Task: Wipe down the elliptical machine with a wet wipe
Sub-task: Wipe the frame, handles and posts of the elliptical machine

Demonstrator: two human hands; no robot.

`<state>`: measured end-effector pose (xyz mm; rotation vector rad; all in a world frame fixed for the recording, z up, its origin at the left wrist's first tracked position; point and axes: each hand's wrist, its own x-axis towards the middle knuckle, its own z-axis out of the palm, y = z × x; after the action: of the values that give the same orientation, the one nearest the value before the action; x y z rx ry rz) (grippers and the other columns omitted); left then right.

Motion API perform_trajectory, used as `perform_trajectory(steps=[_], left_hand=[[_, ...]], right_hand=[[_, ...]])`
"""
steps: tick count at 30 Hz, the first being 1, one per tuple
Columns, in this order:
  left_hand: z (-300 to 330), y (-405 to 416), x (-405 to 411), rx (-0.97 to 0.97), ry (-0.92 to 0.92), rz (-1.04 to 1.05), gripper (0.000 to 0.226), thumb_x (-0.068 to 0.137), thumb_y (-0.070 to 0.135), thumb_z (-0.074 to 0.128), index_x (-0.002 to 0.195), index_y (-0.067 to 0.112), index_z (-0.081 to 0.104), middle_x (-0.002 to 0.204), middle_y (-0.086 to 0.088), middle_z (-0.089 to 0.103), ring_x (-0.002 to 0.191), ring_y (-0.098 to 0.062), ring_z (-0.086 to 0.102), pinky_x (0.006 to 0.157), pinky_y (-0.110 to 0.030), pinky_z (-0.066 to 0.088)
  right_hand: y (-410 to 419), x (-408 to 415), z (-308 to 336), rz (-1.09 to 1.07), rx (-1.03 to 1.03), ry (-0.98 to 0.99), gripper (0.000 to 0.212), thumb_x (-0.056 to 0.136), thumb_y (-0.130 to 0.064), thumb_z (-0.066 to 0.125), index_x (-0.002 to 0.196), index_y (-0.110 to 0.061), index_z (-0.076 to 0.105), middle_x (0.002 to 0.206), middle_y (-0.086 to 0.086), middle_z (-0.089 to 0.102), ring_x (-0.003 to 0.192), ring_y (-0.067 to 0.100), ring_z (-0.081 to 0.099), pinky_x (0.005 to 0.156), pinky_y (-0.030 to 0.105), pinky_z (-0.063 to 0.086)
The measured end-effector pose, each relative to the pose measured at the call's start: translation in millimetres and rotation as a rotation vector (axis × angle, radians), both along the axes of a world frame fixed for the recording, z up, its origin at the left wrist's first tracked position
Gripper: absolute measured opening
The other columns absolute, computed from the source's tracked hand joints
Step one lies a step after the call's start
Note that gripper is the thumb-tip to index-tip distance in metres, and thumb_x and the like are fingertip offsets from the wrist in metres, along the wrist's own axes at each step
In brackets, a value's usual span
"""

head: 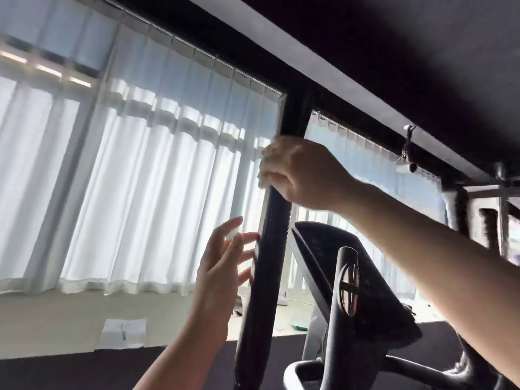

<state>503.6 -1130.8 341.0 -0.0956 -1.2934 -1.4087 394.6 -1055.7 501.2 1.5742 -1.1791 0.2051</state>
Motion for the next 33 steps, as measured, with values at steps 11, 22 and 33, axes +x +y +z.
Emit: perform_trajectory(steps=[11, 22, 33], left_hand=[[36.2, 5.6, -5.7, -0.109, 0.02, 0.069, 0.025, 0.1, 0.033, 0.048, 0.123, 0.043, 0.049, 0.117, 0.013, 0.061, 0.093, -0.01, 0.06, 0.083, -0.021, 0.047], [26.7, -2.8, -1.3, -0.123, -0.036, 0.031, 0.027, 0.098, 0.04, 0.04, 0.119, 0.045, 0.056, 0.106, 0.021, 0.07, 0.102, -0.001, 0.063, 0.082, -0.021, 0.048], [6.1, -2.8, 5.3, -0.205, -0.106, 0.057, 0.034, 0.089, 0.054, 0.047, 0.122, 0.05, 0.054, 0.128, 0.032, 0.054, 0.117, 0.001, 0.057, 0.097, -0.029, 0.046]], right_hand=[[-10.4, -19.5, 86.6, 0.277, -0.416, -0.038, 0.029, 0.096, -0.008, 0.045, 0.104, -0.002, 0.071, 0.121, 0.013, 0.067, 0.122, 0.027, 0.057, 0.106, 0.038, 0.042], [-41.5, -22.8, -112.7, 0.789, -0.39, -0.645, 0.021, 0.097, -0.009, 0.051, 0.106, 0.0, 0.068, 0.134, 0.009, 0.058, 0.132, 0.018, 0.049, 0.106, 0.029, 0.044], [-39.6, -33.4, -54.7, 0.742, -0.436, -0.642, 0.02, 0.097, -0.007, 0.054, 0.109, 0.001, 0.067, 0.133, 0.004, 0.058, 0.128, 0.005, 0.049, 0.104, 0.022, 0.043]])
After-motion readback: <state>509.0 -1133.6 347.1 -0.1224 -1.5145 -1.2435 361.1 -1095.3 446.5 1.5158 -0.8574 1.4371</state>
